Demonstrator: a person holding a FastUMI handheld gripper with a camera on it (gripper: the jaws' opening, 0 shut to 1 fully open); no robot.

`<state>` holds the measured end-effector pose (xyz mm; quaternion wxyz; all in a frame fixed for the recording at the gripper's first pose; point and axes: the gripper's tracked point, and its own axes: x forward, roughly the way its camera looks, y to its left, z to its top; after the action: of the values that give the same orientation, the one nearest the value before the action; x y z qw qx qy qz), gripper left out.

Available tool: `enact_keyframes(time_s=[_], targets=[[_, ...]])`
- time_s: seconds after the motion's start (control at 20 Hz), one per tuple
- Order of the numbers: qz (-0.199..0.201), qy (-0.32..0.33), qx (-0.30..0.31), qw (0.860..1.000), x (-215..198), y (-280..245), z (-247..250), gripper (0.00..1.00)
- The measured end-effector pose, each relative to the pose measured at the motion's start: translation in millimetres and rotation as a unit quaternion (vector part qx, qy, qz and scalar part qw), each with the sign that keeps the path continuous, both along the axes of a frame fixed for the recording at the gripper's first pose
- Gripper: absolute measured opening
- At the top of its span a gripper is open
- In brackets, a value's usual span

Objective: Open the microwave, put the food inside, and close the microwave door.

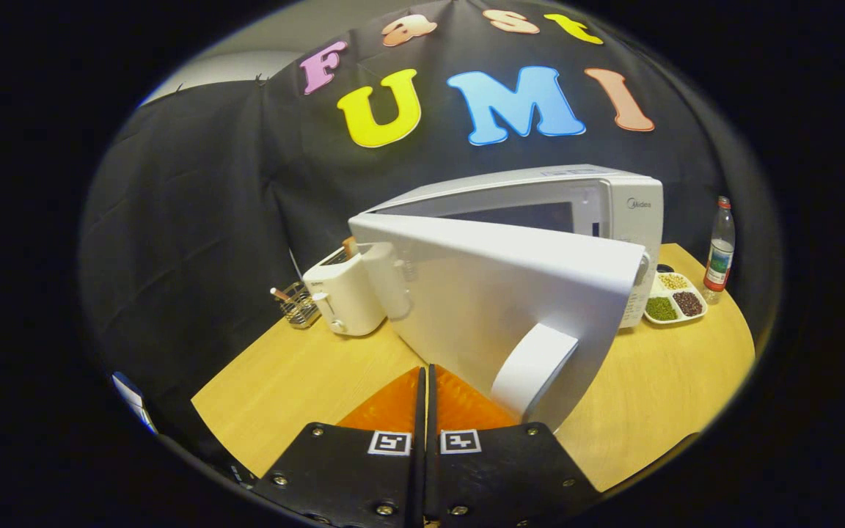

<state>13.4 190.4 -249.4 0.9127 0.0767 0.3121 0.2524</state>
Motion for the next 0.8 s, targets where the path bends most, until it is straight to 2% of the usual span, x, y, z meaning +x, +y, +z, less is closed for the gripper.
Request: enact_keyframes(time_s=[0.25, 0.8], targets=[[-0.022, 0.003, -0.013, 1.000, 33.9, -20.3, -13.9, 0.01], [-0.031, -0.011, -0.039, 0.999, 99.8, -22.7, -35.1, 0.01]])
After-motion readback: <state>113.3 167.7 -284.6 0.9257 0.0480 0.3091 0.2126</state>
